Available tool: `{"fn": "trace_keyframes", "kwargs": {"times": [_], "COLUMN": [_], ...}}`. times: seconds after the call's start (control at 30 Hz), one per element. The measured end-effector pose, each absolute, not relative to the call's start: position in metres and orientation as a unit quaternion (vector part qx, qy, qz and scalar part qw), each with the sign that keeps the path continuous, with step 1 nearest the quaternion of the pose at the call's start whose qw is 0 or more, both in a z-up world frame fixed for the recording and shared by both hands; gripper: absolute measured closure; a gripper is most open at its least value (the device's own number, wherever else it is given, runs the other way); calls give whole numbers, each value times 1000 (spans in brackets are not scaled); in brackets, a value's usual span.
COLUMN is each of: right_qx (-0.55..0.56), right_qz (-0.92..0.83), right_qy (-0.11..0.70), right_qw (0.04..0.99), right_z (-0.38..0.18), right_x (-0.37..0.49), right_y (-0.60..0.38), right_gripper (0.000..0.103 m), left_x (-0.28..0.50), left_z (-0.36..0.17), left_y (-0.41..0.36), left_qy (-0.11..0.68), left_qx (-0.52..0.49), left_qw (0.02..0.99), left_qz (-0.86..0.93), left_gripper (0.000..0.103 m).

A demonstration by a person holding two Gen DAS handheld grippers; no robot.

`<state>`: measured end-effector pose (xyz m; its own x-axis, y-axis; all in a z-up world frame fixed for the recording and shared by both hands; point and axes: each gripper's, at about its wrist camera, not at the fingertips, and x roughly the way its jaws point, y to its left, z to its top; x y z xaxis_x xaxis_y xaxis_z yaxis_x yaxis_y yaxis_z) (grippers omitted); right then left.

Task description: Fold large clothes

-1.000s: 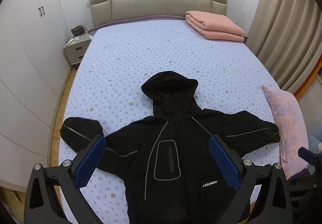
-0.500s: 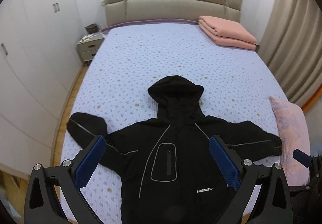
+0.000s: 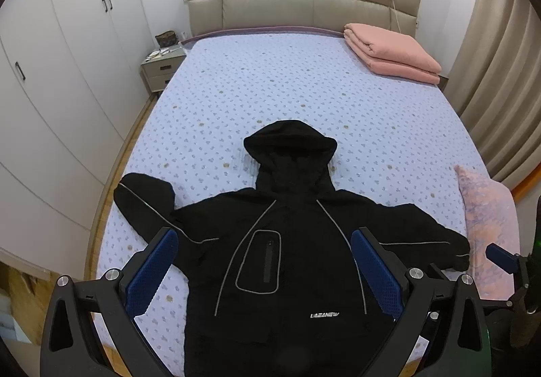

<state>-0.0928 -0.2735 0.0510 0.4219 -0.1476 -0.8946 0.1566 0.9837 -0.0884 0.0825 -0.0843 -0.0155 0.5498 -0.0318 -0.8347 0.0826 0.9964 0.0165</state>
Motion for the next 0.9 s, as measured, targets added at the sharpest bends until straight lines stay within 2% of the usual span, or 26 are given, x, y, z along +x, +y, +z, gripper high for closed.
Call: {"fn": "trace_keyframes", "kwargs": {"times": [0.47, 0.67, 0.9], "right_qx": [-5, 0, 15], "right_qz": [-83, -118, -140], "right_qy": [531, 547, 544], "right_qw": [843, 829, 827], "right_z": [40, 15, 12], "right_x": [-89, -88, -91], "right_y": [-291, -328, -375], "right_gripper": [0, 0, 0], "left_x": [85, 86, 90], "left_z": [-28, -60, -71], "left_y": [-101, -122, -163], "left_qy": [480, 513, 520], "left_qx": [41, 54, 76], "left_qw": [876, 856, 850], "left_qz": [-17, -26, -42], "left_gripper": [1, 1, 1]}}
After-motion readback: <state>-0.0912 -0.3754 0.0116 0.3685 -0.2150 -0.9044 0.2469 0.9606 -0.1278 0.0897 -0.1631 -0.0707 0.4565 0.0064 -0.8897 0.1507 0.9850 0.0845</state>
